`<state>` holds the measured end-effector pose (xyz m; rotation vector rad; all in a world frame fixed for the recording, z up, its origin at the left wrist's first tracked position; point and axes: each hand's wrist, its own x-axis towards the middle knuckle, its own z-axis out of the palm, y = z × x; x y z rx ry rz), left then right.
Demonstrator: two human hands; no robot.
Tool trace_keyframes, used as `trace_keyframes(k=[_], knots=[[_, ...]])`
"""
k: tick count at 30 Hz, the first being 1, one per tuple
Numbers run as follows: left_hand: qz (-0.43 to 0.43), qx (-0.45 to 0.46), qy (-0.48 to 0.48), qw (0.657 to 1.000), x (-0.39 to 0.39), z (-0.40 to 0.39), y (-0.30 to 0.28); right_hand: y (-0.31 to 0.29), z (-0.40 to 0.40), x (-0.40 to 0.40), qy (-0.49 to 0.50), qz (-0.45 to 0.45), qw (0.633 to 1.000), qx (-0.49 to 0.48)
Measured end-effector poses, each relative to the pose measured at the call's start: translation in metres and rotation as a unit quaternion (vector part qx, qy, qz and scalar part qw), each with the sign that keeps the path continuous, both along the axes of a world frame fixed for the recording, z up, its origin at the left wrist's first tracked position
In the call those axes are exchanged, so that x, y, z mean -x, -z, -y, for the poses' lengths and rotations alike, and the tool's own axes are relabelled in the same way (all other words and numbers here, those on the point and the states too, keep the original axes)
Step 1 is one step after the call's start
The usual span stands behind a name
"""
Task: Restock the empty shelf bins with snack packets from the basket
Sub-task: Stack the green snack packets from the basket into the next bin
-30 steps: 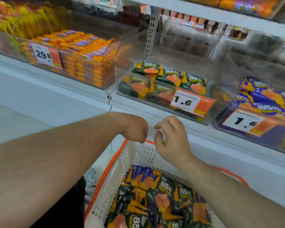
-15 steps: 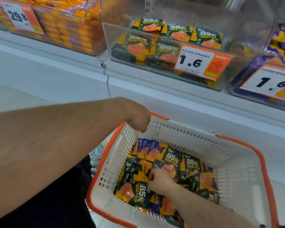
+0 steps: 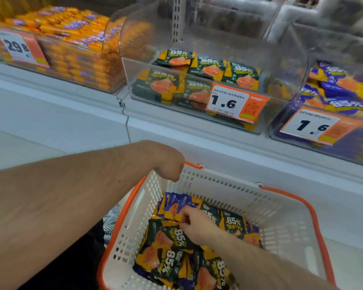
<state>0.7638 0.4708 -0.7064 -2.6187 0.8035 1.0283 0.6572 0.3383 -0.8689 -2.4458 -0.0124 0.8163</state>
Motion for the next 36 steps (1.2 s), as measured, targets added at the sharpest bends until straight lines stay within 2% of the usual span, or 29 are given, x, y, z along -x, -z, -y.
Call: trace_keyframes(k=[4, 7, 10, 13, 16, 18, 21, 22, 24, 27, 29, 30, 31, 32, 33, 34, 36], knots=[[-0.006, 0.063, -0.018, 0.998, -0.006, -0.002, -0.011, -0.063, 0.024, -0.038, -0.015, 0.103, 0.994, -0.013], [-0.025, 0.119, -0.07, 0.99, -0.004, -0.006, -0.024, -0.118, 0.037, -0.06, -0.022, 0.191, 0.981, -0.023], [-0.061, 0.205, -0.109, 0.971, -0.005, -0.007, -0.04, -0.172, 0.04, -0.072, -0.029, 0.241, 0.969, -0.054], [-0.028, 0.339, -0.097, 0.935, -0.005, -0.008, -0.057, -0.221, 0.038, -0.081, -0.031, 0.295, 0.952, -0.074], [-0.004, 0.479, -0.155, 0.864, -0.004, -0.012, -0.074, -0.259, 0.037, -0.09, 0.006, 0.392, 0.915, -0.092], [0.006, 0.563, -0.207, 0.8, -0.005, -0.013, -0.083, -0.277, 0.04, -0.092, 0.066, 0.469, 0.873, -0.119], [0.027, 0.655, -0.265, 0.707, -0.009, -0.014, -0.09, -0.288, 0.045, -0.091, 0.138, 0.569, 0.804, -0.103], [0.028, 0.682, -0.282, 0.674, -0.01, -0.014, -0.093, -0.289, 0.046, -0.092, 0.155, 0.566, 0.803, -0.106], [0.026, 0.713, -0.31, 0.628, -0.013, -0.013, -0.096, -0.29, 0.041, -0.093, 0.176, 0.493, 0.834, -0.176], [0.017, 0.731, -0.33, 0.598, -0.015, -0.009, -0.097, -0.289, 0.027, -0.096, 0.174, 0.407, 0.854, -0.274], [0.031, 0.732, -0.335, 0.592, -0.016, -0.007, -0.098, -0.295, 0.021, -0.103, 0.217, 0.397, 0.847, -0.28], [0.055, 0.721, -0.332, 0.606, -0.016, -0.007, -0.098, -0.299, 0.022, -0.109, 0.258, 0.385, 0.834, -0.299], [0.104, 0.692, -0.325, 0.636, -0.017, -0.008, -0.098, -0.304, 0.022, -0.116, 0.304, 0.369, 0.815, -0.328], [0.169, 0.641, -0.309, 0.682, -0.017, -0.01, -0.098, -0.306, 0.026, -0.125, 0.344, 0.366, 0.8, -0.327], [0.232, 0.578, -0.292, 0.726, -0.018, -0.012, -0.097, -0.308, 0.032, -0.135, 0.368, 0.38, 0.801, -0.281], [0.273, 0.529, -0.275, 0.755, -0.017, -0.014, -0.097, -0.308, 0.038, -0.143, 0.376, 0.392, 0.814, -0.207], [0.3, 0.488, -0.254, 0.779, -0.015, -0.016, -0.095, -0.307, 0.05, -0.155, 0.369, 0.401, 0.835, -0.075]])
